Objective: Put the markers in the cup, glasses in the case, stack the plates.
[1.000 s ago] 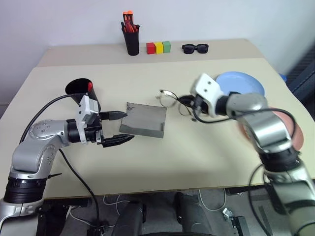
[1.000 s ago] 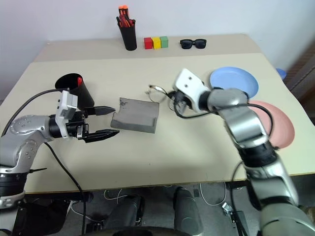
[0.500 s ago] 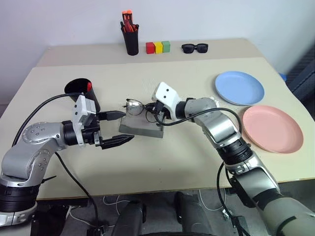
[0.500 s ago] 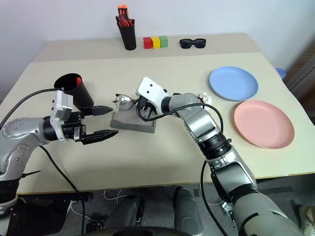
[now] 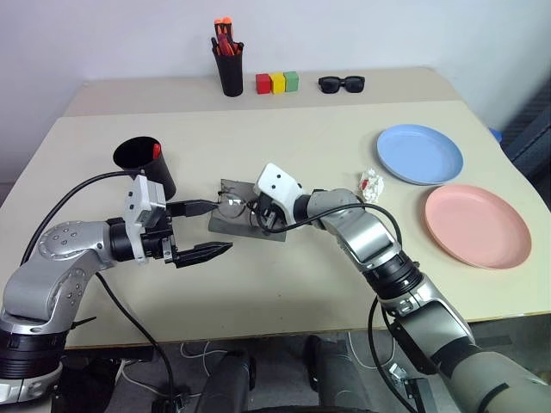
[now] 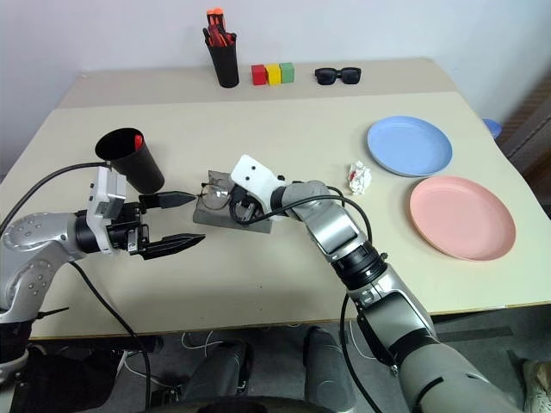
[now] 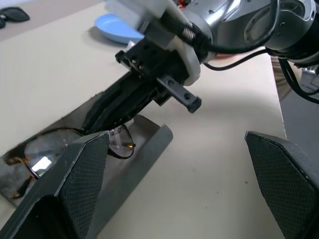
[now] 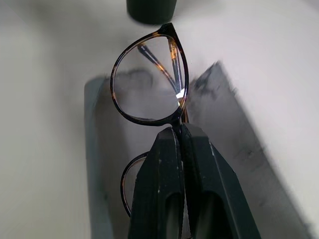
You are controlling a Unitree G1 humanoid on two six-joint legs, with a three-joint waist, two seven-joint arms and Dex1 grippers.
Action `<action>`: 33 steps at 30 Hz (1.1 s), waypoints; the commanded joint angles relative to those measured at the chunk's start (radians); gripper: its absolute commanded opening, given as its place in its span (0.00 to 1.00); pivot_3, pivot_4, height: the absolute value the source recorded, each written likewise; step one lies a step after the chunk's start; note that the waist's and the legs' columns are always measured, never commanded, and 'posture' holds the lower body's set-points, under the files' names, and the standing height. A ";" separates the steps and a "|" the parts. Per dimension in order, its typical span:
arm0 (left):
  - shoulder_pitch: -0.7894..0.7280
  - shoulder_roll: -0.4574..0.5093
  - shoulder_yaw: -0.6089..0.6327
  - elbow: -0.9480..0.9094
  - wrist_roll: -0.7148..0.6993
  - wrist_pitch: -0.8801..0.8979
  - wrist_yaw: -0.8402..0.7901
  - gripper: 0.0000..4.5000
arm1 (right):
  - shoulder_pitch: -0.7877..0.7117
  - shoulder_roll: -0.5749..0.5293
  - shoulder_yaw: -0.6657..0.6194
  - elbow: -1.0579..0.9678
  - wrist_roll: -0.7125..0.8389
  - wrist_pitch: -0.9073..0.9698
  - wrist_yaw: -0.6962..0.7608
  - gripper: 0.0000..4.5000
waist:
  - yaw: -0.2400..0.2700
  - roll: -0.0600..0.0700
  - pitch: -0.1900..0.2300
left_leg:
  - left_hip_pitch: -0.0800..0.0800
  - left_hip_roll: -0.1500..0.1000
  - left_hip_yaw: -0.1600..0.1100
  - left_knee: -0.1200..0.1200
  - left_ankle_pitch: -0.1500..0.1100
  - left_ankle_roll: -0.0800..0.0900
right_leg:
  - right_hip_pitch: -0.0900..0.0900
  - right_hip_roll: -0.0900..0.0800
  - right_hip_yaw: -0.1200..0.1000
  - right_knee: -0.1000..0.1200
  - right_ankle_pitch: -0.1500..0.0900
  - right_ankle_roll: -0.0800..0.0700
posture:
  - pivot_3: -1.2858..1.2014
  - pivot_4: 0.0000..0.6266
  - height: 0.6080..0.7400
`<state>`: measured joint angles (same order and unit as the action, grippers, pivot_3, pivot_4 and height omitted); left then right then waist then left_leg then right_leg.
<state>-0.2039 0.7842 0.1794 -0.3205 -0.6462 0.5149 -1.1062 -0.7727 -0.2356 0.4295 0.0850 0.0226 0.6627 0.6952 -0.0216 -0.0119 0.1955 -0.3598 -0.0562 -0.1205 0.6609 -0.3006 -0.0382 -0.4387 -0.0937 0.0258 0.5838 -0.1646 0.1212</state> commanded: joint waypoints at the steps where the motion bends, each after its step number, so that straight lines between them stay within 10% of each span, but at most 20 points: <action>1: 0.001 0.017 0.029 -0.007 -0.002 -0.025 -0.004 1.00 | -0.008 -0.015 0.019 -0.027 -0.010 0.023 0.031 0.01 | 0.000 0.000 0.000 | 0.000 0.000 0.000 0.000 0.000 0.000 | 0.000 0.000 0.000 0.000 0.000 0.000 | 0.52 0.24 1.00; 11: -0.006 0.008 0.013 -0.005 0.004 -0.030 0.006 1.00 | -0.005 -0.024 0.012 -0.030 0.020 0.064 0.108 0.01 | 0.000 0.000 0.000 | 0.000 0.000 0.000 0.000 0.000 0.000 | 0.000 0.000 0.000 0.000 0.000 0.000 | 0.52 0.24 1.00; 21: -0.024 0.012 0.007 -0.008 0.001 -0.023 0.022 1.00 | -0.035 -0.024 -0.030 -0.019 0.019 0.052 0.080 0.97 | 0.000 0.000 0.000 | 0.000 0.000 0.000 0.000 0.000 0.000 | 0.000 0.000 0.000 0.000 0.000 0.000 | 0.52 0.24 1.00; 33: -0.080 -0.012 -0.025 0.043 0.051 -0.050 0.061 1.00 | -0.067 -0.111 -0.166 -0.092 0.115 0.037 0.157 1.00 | 0.002 0.000 0.000 | 0.000 0.000 0.000 0.000 0.000 0.000 | 0.000 0.000 0.000 0.000 0.000 0.000 | 0.52 0.24 1.00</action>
<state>-0.2551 0.7815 0.1612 -0.2822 -0.6156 0.4910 -1.0630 -0.8147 -0.3371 0.3222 0.0677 0.0892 0.7127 0.8229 -0.0199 -0.0118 0.1956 -0.3600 -0.0561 -0.1205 0.6609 -0.3006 -0.0382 -0.4387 -0.0935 0.0258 0.5835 -0.1646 0.1212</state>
